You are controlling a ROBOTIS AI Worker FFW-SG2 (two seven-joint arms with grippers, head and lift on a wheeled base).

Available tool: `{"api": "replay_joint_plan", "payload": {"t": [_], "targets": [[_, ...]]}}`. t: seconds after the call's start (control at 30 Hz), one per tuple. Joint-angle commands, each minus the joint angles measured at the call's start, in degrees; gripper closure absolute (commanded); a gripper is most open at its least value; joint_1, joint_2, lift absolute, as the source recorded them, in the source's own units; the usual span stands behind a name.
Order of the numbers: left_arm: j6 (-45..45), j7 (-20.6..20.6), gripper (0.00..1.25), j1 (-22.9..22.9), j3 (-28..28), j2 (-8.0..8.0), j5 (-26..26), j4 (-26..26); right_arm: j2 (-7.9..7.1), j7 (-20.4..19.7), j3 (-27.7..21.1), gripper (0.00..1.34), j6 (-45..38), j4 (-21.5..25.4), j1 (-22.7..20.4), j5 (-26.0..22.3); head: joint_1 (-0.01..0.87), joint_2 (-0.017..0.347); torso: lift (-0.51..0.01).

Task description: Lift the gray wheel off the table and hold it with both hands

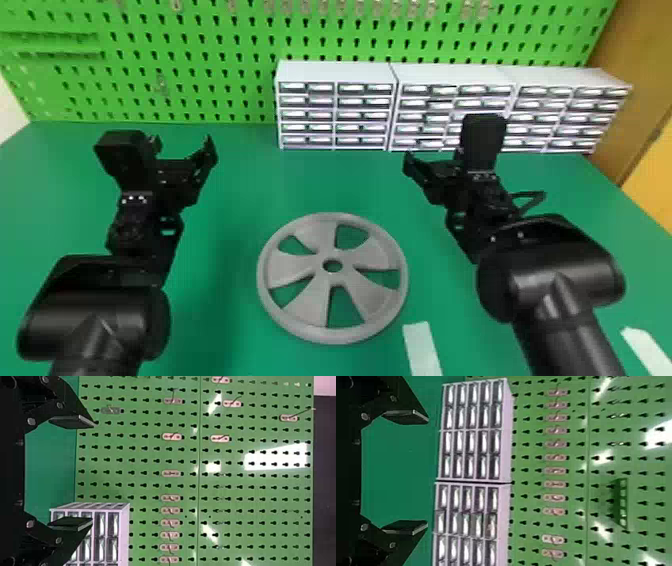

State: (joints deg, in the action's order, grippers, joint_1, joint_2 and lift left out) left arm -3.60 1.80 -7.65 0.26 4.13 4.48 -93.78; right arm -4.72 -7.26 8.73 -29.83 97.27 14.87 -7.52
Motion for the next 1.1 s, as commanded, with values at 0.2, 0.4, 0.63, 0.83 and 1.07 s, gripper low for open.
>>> {"api": "replay_joint_plan", "payload": {"t": [0.2, 0.4, 0.63, 0.83, 1.07], "targets": [[0.0, 0.0, 0.40, 0.0, 0.1, 0.00, 0.0, -0.1, 0.06, -6.0, 0.1, 0.35, -22.6, 7.0, 3.4, -6.5, 0.711, 0.015, -0.098], [0.0, 0.0, 0.40, 0.0, 0.1, 0.00, -0.1, -0.2, -0.02, -8.8, -0.5, 0.35, -35.9, 8.5, 6.8, -12.2, 0.711, 0.015, -0.098], [0.0, 0.0, 0.40, -0.4, -0.1, 0.00, -0.5, -0.2, -2.04, -19.6, 0.0, 0.34, -41.5, 9.0, 7.0, -27.0, 0.711, 0.015, -0.098], [0.0, 0.0, 0.40, -0.4, -0.4, 0.09, -1.1, -0.2, -5.12, -30.4, -0.8, 0.30, -43.6, 5.8, 7.5, -44.6, 0.711, 0.015, -0.098], [-0.1, 0.0, 0.40, -0.4, -0.4, 0.09, -1.5, -0.2, -7.41, -36.6, 1.4, 0.27, -44.7, 2.0, 8.9, -55.6, 0.711, 0.015, -0.098]]}}
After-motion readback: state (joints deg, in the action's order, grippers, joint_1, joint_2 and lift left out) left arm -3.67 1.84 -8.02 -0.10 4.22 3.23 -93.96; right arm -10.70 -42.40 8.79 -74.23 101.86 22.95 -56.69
